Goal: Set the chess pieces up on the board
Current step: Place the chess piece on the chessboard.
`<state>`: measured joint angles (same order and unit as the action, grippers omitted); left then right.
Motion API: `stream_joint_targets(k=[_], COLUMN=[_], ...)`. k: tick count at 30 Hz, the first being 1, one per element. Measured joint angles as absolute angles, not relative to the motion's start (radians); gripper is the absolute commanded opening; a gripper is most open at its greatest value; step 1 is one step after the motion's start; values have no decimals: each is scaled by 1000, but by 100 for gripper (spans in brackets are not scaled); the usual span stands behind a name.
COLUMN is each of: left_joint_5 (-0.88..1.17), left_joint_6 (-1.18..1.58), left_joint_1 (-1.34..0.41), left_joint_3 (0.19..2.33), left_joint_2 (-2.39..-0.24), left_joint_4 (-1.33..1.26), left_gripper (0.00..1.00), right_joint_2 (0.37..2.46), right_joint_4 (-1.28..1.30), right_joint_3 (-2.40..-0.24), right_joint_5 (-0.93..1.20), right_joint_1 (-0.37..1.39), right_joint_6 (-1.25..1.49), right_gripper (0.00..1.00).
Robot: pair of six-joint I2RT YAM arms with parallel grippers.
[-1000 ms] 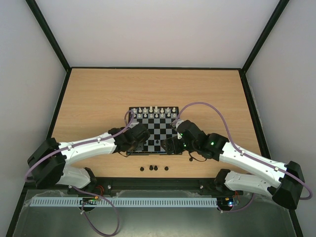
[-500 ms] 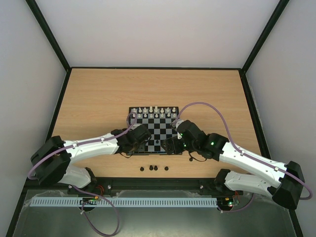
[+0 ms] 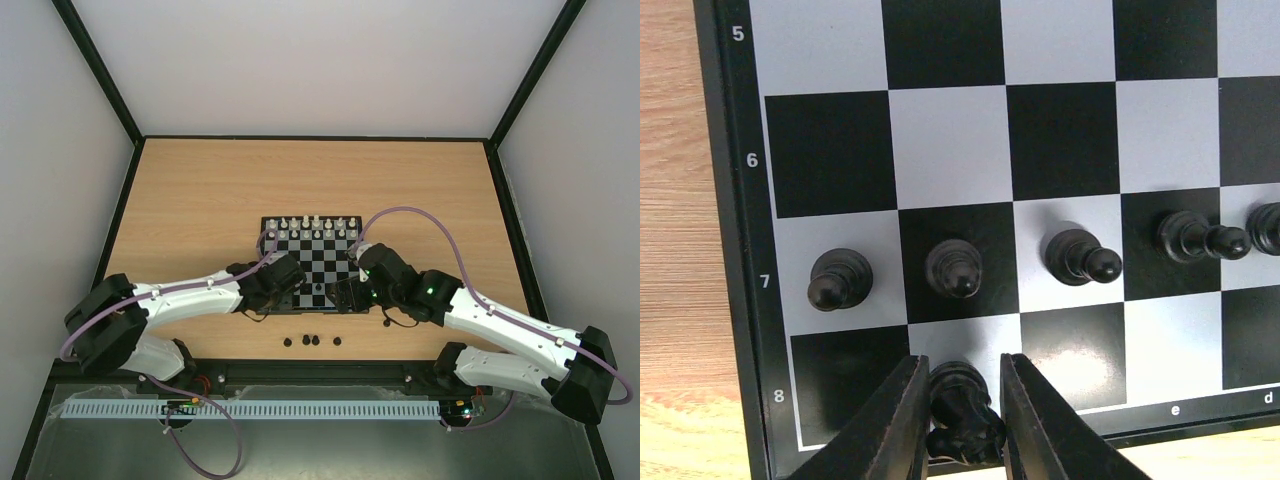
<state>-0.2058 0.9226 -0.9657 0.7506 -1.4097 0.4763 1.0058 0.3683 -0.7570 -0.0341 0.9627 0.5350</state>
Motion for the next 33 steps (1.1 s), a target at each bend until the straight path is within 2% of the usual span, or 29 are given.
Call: stream_joint_targets(k=[13, 19, 28, 31, 33], left_joint_5=[-199, -200, -214, -228, -244], left_joint_6=[923, 923, 923, 925, 926], left_joint_1=[-971, -971, -976, -985, -994], left_joint_3=[751, 751, 754, 770, 788], left_joint_2=[-1424, -1424, -1414, -1376, -1321], left_joint_4=[453, 453, 472, 509, 533], left_gripper=[23, 38, 39, 45, 48], right_joint_2=[1006, 1006, 1006, 1006, 1006], right_joint_4=[368, 368, 368, 368, 368], right_joint_3=[-754, -753, -748, -748, -748], right_joint_5=[-33, -30, -27, -27, -27], right_joint_1=[963, 963, 963, 963, 963], right_joint_6=[535, 535, 535, 536, 537], right_gripper=[93, 93, 94, 100, 99])
